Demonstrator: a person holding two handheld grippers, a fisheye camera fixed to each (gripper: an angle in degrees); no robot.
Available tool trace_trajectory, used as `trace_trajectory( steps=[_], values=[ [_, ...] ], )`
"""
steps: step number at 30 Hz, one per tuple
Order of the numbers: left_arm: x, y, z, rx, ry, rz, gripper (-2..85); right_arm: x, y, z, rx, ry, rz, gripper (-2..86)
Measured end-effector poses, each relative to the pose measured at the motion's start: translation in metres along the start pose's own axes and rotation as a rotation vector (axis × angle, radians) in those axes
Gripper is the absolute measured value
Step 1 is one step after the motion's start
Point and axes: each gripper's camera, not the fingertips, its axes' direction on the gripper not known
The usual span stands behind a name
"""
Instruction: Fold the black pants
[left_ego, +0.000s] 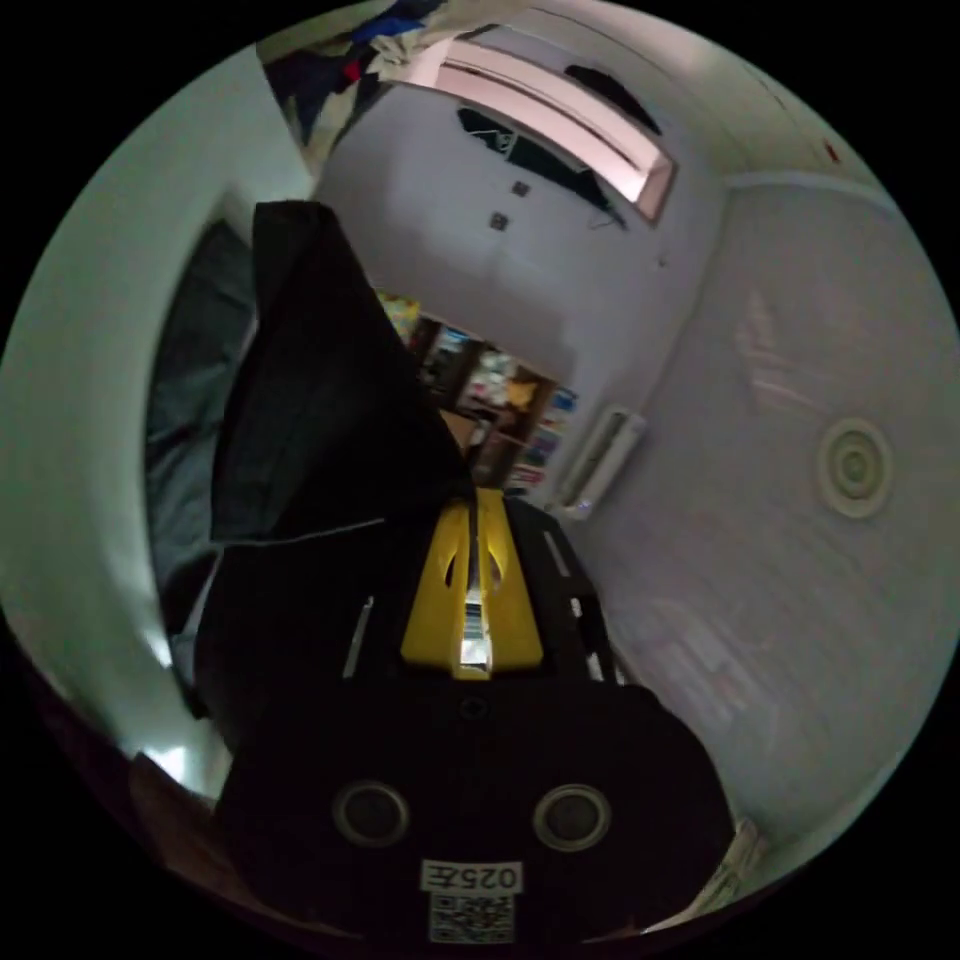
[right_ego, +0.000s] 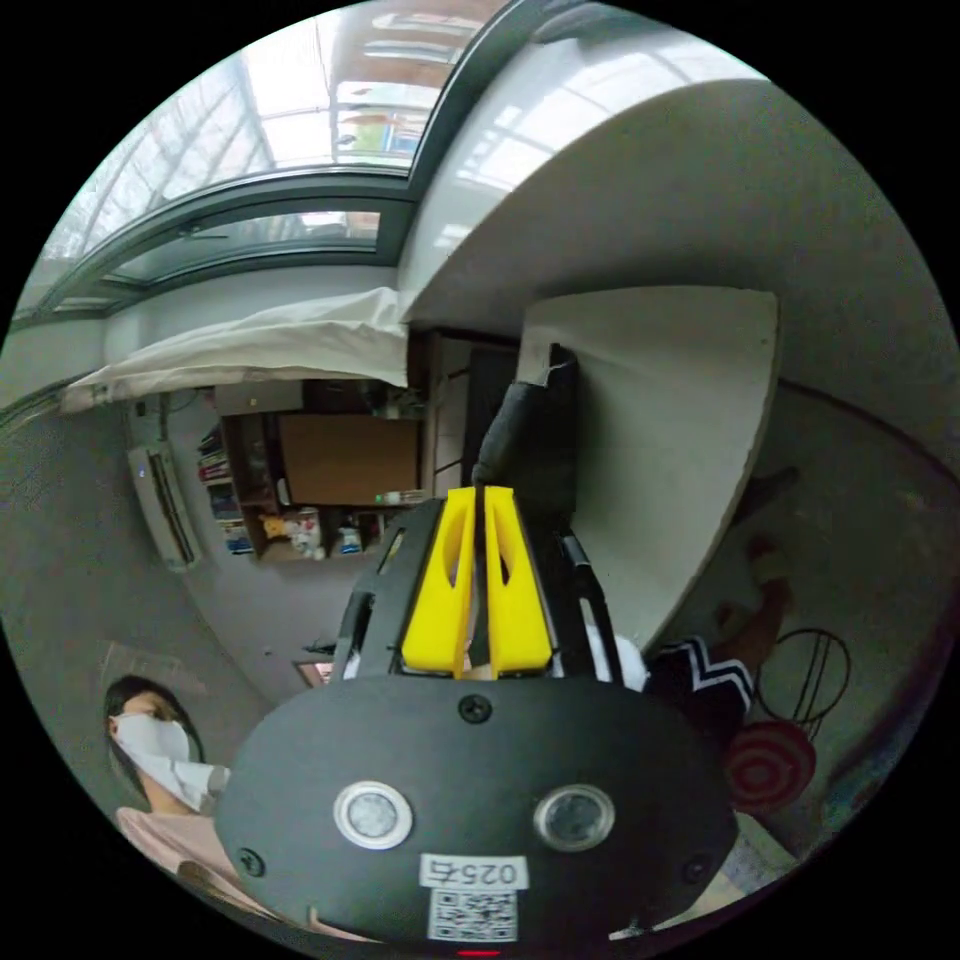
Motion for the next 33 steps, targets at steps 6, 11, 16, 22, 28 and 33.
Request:
trace_trajectory(
  steps=[6,11,16,22,28,33],
  values=[
    [0.065,0.026,-0.009,-0.046,-0.049,0.142,-0.9,0.012,0.029,-0.037,0.032,0.062,0.07,-0.5],
    [0.1,0.058,-0.03,0.03,-0.347,0.109,-1.0,0.039,0.061,-0.063,0.025,0.12,0.228,-0.5],
    [0.097,0.036,0.051,-0.042,-0.704,0.137,-0.9,0.009,0.043,-0.05,0.0,0.225,0.172,-0.4],
    [-0.035,-0.036,0.206,-0.163,-0.789,0.053,-0.5,-0.017,-0.04,0.048,-0.099,0.288,0.018,0.8],
    [-0.151,-0.034,0.247,-0.172,-0.873,-0.003,2.2,-0.013,-0.074,0.114,-0.237,0.301,-0.096,6.1],
    [-0.164,0.055,0.274,-0.593,-1.098,0.152,4.2,-0.034,-0.031,0.095,-0.214,0.575,-0.256,9.7]
  ],
)
